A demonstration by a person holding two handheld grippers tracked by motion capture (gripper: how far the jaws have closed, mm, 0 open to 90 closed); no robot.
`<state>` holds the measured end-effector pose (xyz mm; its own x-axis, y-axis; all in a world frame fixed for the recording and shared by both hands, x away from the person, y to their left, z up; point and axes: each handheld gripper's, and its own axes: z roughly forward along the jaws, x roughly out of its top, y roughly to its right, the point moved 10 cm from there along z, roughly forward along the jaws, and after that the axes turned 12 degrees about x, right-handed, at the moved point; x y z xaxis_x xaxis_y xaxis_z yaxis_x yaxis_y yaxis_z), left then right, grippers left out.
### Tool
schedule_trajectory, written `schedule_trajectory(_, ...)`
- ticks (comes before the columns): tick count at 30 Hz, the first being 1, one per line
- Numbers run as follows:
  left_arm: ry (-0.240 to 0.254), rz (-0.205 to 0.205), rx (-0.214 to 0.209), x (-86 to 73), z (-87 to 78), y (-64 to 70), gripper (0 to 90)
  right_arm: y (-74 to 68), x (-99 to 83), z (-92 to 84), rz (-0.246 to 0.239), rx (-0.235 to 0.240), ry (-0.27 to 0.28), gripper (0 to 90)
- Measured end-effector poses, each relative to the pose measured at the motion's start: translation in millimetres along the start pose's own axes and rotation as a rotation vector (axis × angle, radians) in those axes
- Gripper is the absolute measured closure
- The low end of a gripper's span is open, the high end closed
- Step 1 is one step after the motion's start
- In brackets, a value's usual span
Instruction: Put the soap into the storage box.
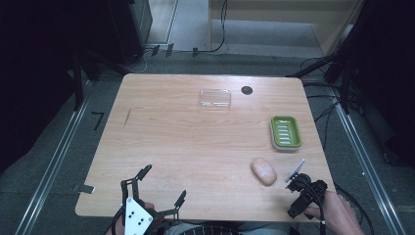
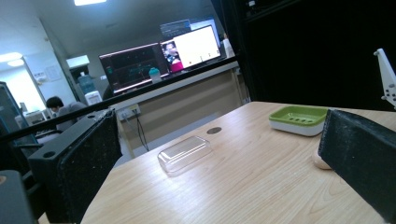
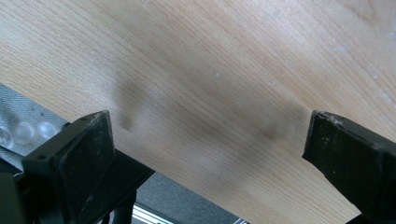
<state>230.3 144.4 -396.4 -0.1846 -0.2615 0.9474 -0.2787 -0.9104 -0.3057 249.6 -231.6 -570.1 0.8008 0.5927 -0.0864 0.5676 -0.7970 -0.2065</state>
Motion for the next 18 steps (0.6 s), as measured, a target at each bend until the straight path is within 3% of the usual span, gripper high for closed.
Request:
schedule_trajectory(7, 0.001, -0.002, 0.007, 0.3, -0.8, -0.9, 0.0, -2.6, 3.0, -4.8, -0.009, -0.009, 0.012, 1.8)
schedule_trajectory(11, 0.001, 0.018, -0.020, 0.1, 0.7, 4.7, 0.0, -5.0, 6.4, -9.0, -0.017, -0.011, 0.025, 1.9)
schedule_trajectory(18, 0.000, 0.004, -0.006, 0.4, 0.9, 2.2, 0.0, -5.9, 15.7, -14.5, -0.027, -0.020, 0.039, 1.8)
